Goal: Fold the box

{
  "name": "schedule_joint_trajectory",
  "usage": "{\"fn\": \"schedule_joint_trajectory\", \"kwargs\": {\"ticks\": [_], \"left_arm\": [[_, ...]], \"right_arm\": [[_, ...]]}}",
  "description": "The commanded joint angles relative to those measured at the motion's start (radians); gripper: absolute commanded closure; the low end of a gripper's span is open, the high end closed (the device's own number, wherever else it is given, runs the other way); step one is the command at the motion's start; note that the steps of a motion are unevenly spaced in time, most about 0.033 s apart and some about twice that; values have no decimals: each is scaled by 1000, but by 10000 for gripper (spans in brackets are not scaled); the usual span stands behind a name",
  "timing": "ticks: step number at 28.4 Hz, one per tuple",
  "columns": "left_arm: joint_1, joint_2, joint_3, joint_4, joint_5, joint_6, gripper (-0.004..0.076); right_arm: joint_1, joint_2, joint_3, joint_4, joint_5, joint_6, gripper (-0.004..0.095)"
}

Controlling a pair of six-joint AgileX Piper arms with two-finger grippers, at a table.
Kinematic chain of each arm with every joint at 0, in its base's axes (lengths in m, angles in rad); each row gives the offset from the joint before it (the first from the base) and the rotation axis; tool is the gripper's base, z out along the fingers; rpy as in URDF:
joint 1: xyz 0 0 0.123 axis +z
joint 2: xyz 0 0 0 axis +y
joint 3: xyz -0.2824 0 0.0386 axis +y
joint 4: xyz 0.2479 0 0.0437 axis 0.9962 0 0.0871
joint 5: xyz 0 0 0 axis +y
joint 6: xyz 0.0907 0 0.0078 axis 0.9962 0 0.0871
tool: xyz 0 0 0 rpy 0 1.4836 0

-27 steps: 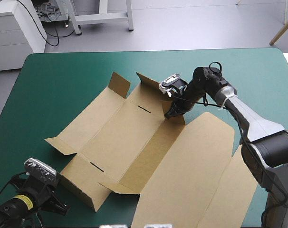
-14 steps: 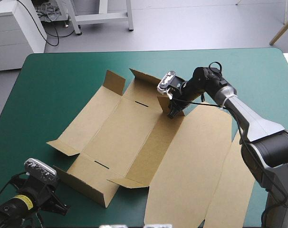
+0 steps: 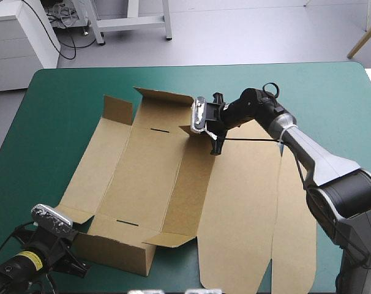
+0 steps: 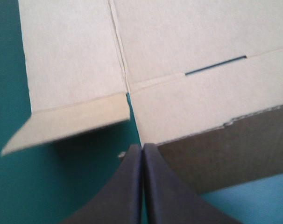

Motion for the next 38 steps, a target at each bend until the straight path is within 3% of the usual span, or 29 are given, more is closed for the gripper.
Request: {"fn": "schedule_joint_trajectory", "kwargs": {"ticks": [1, 10, 18, 27, 33, 36, 38], "left_arm": [[-1, 8, -30, -4, -50, -1, 734], [-1, 8, -30, -4, -51, -1, 734], [-1, 8, -30, -4, -51, -1, 734], [-1, 8, -30, -4, -51, -1, 734], [-1, 8, -30, -4, -51, -1, 734], [-1, 8, -30, -4, -51, -1, 734], [-1, 8, -30, -4, -51, -1, 734]], "right_arm": [[38, -44, -24, 47, -31, -75, 928], [131, 8, -24, 57, -31, -81, 928], [149, 16, -51, 204, -86, -95, 928], [149, 24, -73, 145, 23, -59, 928], [149, 24, -73, 124, 16, -27, 925], [149, 24, -73, 95, 1, 18, 839], [149, 24, -73, 63, 0, 46, 721]]}}
